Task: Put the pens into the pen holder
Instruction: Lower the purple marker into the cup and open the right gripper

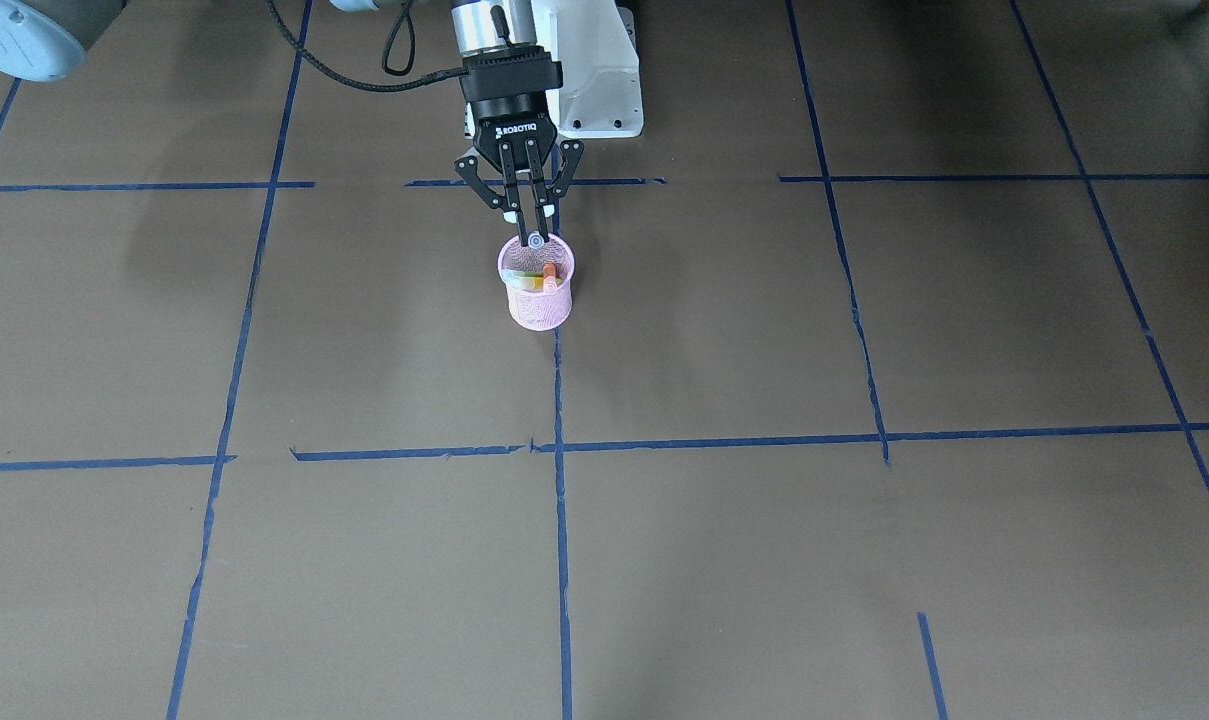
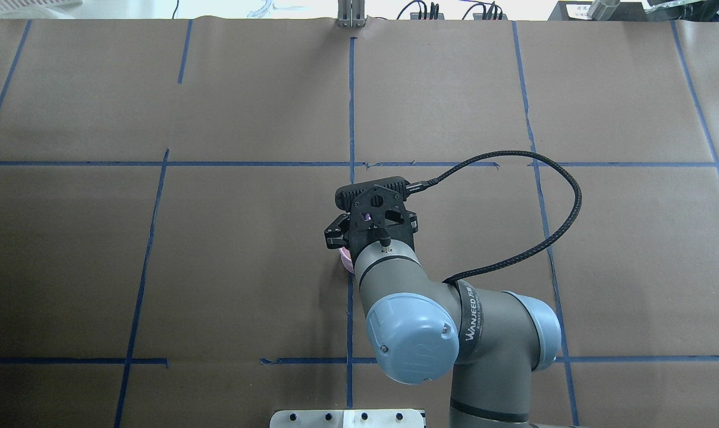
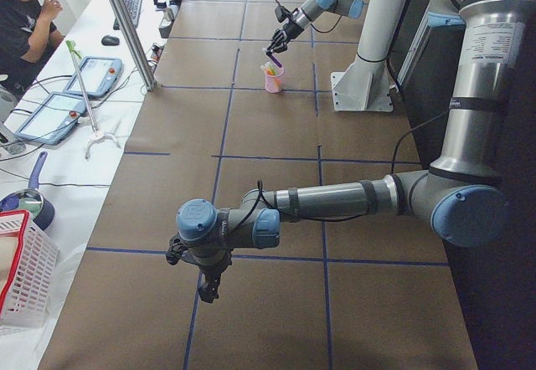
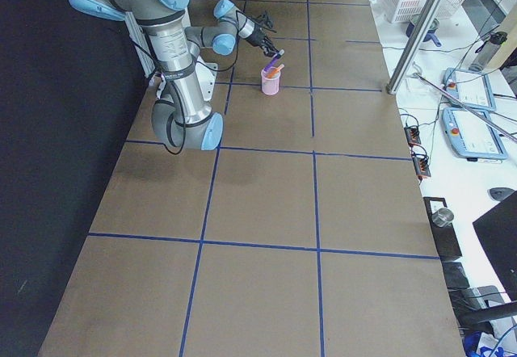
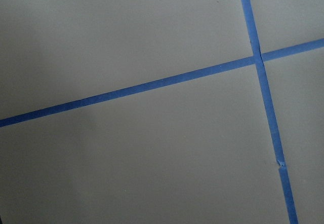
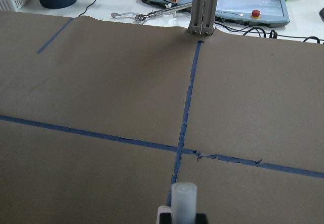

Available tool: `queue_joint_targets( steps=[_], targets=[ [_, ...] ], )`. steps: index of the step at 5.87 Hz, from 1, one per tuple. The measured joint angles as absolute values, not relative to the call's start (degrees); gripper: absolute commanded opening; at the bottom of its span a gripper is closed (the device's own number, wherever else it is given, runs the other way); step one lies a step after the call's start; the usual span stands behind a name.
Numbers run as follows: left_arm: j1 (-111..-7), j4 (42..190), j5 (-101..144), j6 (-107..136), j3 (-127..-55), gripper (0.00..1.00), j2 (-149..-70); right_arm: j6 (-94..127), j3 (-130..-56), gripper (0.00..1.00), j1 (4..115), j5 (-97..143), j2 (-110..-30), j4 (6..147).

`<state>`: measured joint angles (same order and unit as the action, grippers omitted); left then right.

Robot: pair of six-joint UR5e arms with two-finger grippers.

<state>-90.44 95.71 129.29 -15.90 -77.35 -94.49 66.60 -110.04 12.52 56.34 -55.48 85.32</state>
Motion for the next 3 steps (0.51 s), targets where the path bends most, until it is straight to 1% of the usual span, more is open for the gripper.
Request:
queue_joint_targets(
  steps=[1,2,3],
  targets=[
    [-90.44,95.71,129.29,-15.91,-77.34,1.00,-94.49,66.88,-109.30,0.13,12.36,56.24,-55.47,85.20],
    [-90.44,95.71,129.29,-15.91,-77.31,1.00,-94.50,66.95,-108.95,0.75,12.33,56.24,-55.38,85.06],
    [-90.44,95.71,129.26,-15.91,-77.28,1.00,-94.59,66.97,-108.81,1.00,12.33,56.25,-55.26,84.86]
  ],
)
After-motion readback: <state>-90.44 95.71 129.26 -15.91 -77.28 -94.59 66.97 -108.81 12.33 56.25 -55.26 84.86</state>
